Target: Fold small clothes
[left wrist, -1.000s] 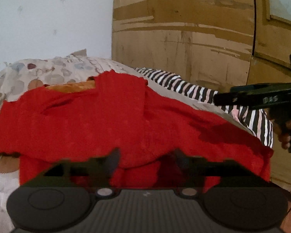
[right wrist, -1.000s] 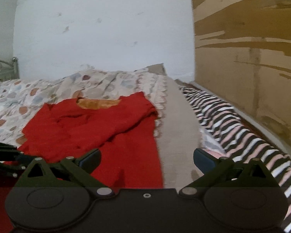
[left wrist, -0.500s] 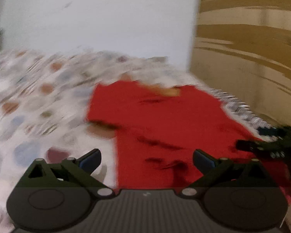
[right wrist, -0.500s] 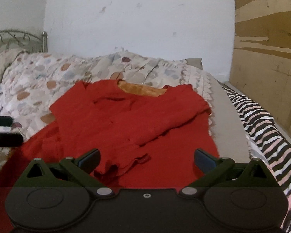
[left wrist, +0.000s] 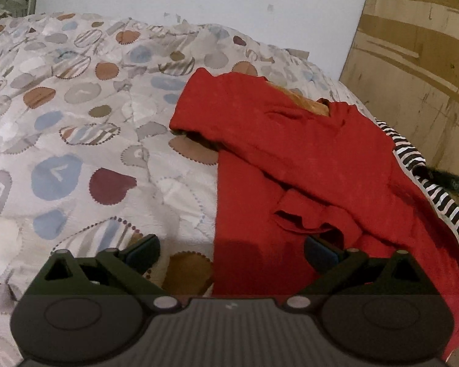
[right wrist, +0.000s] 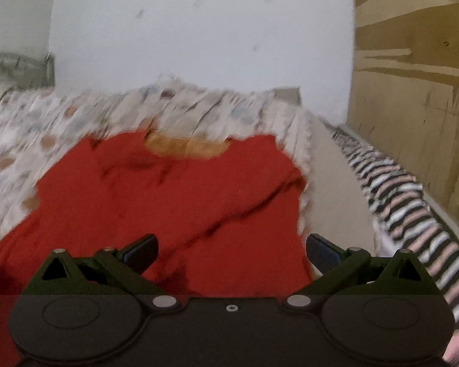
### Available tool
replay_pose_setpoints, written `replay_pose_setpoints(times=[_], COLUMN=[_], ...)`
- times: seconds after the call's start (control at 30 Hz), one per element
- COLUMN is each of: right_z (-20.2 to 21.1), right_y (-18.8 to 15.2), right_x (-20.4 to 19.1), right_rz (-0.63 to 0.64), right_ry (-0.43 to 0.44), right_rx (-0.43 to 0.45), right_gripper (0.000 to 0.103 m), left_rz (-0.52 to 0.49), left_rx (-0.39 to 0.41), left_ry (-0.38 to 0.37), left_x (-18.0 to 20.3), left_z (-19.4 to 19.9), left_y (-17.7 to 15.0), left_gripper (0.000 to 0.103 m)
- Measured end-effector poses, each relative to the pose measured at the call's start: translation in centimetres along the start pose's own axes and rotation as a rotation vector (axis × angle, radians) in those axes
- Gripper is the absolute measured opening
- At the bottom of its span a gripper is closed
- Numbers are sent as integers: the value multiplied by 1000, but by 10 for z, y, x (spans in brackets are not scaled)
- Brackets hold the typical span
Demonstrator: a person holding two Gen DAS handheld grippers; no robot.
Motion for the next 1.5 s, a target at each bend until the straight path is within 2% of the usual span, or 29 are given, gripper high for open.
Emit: replay_pose_setpoints(times=[0.07, 0.13, 0.17, 0.23, 0.4, 0.47, 0.57, 0.6, 0.63, 0.7, 0.77, 0.8, 0.9, 0.97, 1.07, 1.17, 1.27, 1.33, 1.37, 1.4, 1.43, 1.5], right_z=[-30, -57, -69, -92, -129, -137, -145, -147, -149, -151, -151, -151, -153, -156, -154, -151, -147, -139, -137, -135, -134, -134], right_y=[5, 6, 6, 8, -7, -8, 1, 2, 4, 8, 12, 12, -2, -19, -28, -22, -12, -4, -1, 7, 13, 27], right_x=[22, 39, 47, 56, 62, 70, 88, 95, 100, 106, 110, 115, 140, 148, 147, 142, 134, 127, 124, 121, 118, 107], right_rz=[-67, -193, -269, -377, -442, -498, -670, -712, -744, -757, -753, -793, -1034, -1128, -1108, -1036, -921, -796, -734, -645, -577, -446], right_ry=[-12, 16, 26, 50, 17, -9, -20, -37, -51, -64, -77, -81, -107, -119, -111, -114, -135, -163, -193, -231, -243, -242], right_rx=[-4, -41, -59, -86, -210, -192, -121, -107, -98, -83, -56, -42, -16, -52, -69, -84, -108, -113, -109, -92, -70, -28], right_gripper=[97, 80, 76, 61, 47, 42, 36, 22, 14, 12, 11, 11, 11, 11, 12, 15, 24, 42, 47, 57, 63, 68], left_rz=[11, 24, 31, 47, 58, 58, 71, 77, 80, 90, 97, 101, 108, 118, 146, 146, 130, 125, 122, 118, 113, 108], left_rx=[2, -8, -11, -17, -48, -47, -47, -47, -48, -48, -47, -46, -48, -48, -54, -74, -87, -88, -89, -91, -92, -93], left_ry=[3, 13, 11, 4, -9, -9, -9, -11, -12, -11, -12, -14, -11, -12, -25, -26, -20, -18, -18, -16, -15, -12], left_x=[-1, -1, -1, 0, 2, 1, -1, -1, -2, -3, -4, -5, -8, -10, -11, -11, -9, -8, -8, -8, -8, -8], left_z=[-3, -5, -7, -10, -15, -14, -13, -13, -12, -12, -12, -12, -12, -12, -12, -14, -15, -15, -15, -14, -14, -13], left_y=[1, 2, 3, 4, 1, 1, 1, 1, 2, 3, 4, 4, 4, 4, 4, 2, -1, -1, -2, -3, -4, -5], left_gripper=[102, 102, 102, 102, 102, 102, 102, 102, 102, 102, 102, 102, 102, 102, 102, 102, 102, 102, 102, 102, 102, 102])
Point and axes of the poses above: each gripper's, at about its wrist camera, not at the fingertips, and z roughly against the way its jaws point, x to its right, y to its top, the point moved 8 cm from there along -z, roughly the way its jaws point, and after that the axes turned 13 degrees about x, right-handed, at the moved point
